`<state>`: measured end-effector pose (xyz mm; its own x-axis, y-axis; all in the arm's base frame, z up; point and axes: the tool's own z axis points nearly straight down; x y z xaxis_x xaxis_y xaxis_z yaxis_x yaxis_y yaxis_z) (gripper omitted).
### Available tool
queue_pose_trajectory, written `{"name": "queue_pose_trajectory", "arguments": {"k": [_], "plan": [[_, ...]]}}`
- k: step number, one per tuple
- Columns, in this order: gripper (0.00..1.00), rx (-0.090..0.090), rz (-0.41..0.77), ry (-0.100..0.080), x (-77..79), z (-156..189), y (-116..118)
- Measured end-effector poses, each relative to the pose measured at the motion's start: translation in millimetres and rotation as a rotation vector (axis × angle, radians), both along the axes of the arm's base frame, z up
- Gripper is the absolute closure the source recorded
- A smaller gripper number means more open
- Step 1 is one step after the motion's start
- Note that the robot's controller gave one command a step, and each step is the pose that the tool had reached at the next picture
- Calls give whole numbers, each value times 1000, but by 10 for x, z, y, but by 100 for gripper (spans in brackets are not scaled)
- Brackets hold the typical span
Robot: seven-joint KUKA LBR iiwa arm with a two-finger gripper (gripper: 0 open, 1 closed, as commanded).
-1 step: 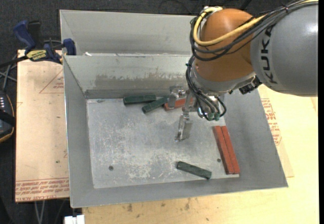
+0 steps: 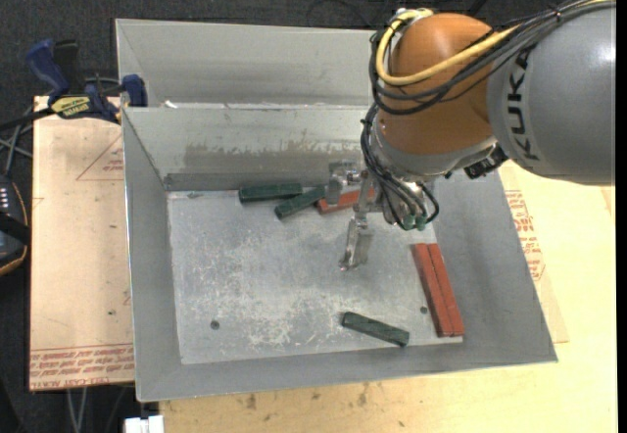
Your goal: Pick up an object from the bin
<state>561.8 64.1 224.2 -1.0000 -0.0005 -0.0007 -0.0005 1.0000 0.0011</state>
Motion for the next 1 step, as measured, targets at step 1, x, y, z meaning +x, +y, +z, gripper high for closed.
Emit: {"name": "queue_pose_trajectory", "arguments": {"k": [1], "plan": [[0, 0, -27, -4, -312, -745, -330]]}}
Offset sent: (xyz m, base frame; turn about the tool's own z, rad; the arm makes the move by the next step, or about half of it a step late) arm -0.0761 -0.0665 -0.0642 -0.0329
